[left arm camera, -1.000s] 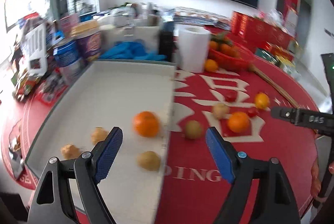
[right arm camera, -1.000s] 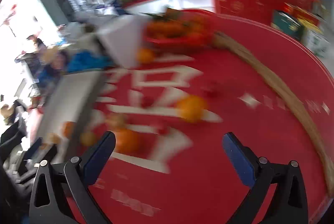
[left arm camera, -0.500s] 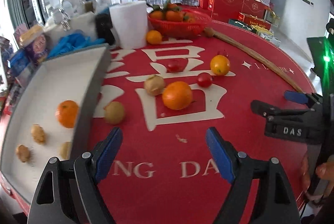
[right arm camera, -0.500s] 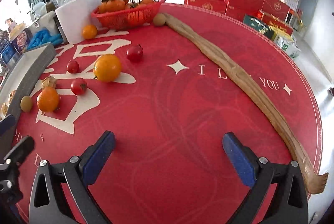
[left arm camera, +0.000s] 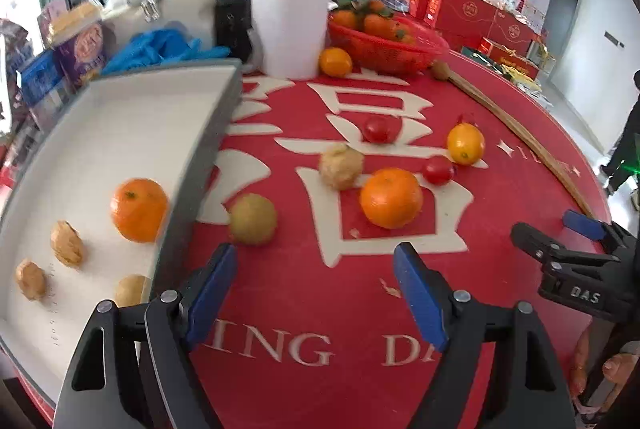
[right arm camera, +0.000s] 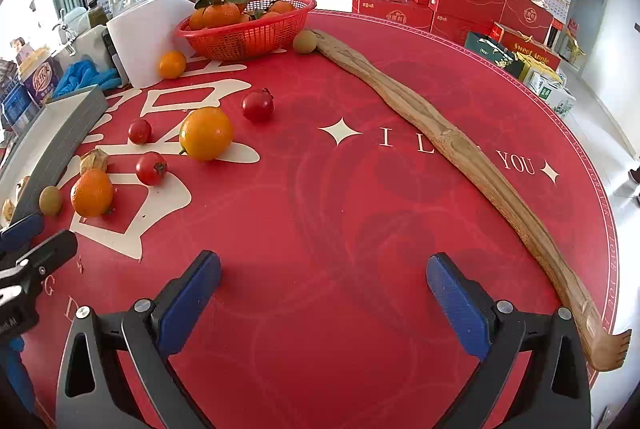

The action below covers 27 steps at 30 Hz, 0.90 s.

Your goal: Organize fruits

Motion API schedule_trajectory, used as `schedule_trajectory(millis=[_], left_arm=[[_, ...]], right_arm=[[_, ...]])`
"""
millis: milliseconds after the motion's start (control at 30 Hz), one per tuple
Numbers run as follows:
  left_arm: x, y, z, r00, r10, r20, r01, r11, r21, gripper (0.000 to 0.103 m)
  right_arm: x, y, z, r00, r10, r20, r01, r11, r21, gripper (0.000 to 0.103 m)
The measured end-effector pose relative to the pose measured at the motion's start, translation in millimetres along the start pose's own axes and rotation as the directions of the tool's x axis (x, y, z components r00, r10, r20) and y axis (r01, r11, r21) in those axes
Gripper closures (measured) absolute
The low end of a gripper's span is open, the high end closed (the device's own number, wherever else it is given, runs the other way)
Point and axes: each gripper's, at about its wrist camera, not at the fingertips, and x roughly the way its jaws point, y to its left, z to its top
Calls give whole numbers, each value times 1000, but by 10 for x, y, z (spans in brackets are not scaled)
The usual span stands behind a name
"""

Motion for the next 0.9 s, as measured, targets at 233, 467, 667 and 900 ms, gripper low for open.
schedule_trajectory(millis=[233,467,667,900], left_arm=[[-17,-73,89,994,-106,15,106,994,-4,19],[26,1,119,999,-40,-5,40,999,-22,19],[159,-146,139,1000,14,-10,-13,999,37,19],[266,-139,306,1000,-19,12,18,999,47,19]], right_arm=[[-2,-4,-6,1000,1,0,-1,1000,0,0],[-5,-2,4,1000,3,1,-3,1000,1,0],[-6,-4,1,1000,3,1,-3,1000,1,0],[-9,-5,0,1000,3,2,-3,1000,1,0]])
